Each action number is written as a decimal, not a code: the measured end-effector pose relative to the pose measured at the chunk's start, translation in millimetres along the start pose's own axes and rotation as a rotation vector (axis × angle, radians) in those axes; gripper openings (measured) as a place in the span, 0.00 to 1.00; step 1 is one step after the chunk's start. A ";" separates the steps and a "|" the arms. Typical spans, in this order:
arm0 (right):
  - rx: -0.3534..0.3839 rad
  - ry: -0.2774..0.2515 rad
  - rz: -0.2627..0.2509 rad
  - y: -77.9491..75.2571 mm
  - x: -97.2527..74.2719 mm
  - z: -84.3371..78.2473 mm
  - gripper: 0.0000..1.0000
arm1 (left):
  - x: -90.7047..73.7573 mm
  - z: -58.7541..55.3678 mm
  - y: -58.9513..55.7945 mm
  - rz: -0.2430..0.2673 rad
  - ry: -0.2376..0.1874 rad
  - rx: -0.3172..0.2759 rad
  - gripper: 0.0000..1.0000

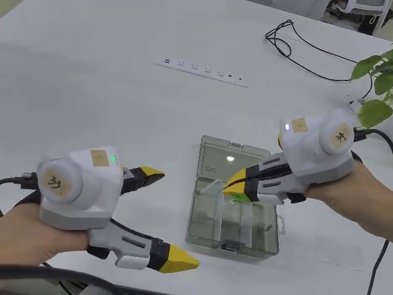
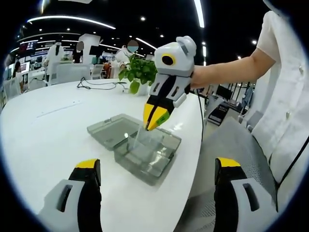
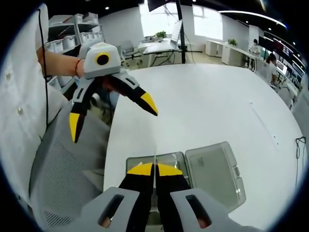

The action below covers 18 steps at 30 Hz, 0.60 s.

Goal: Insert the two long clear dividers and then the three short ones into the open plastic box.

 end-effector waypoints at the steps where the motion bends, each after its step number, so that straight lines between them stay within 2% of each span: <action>1: 0.001 0.001 0.001 -0.2 0.4 -0.6 0.03 | 0.0 0.1 -0.1 0.000 0.000 0.001 1.00; 12: 0.004 0.007 -0.001 -2.3 5.7 -5.7 0.03 | 0.3 2.3 -0.7 0.002 -0.010 -0.010 1.00; 18: -0.020 0.027 -0.005 -1.1 10.2 -5.6 0.02 | 1.2 2.6 -0.9 0.000 -0.012 -0.014 1.00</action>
Point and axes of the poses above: the centre of the closed fingertips' face, and the gripper's own axes: x roughly forward along the fingers, y roughly to its left, z roughly out of its top, the point moved 8 cm from there along -x, roughly backward along the fingers, and after that the axes turned 5 degrees about z, right-handed, at the moved point
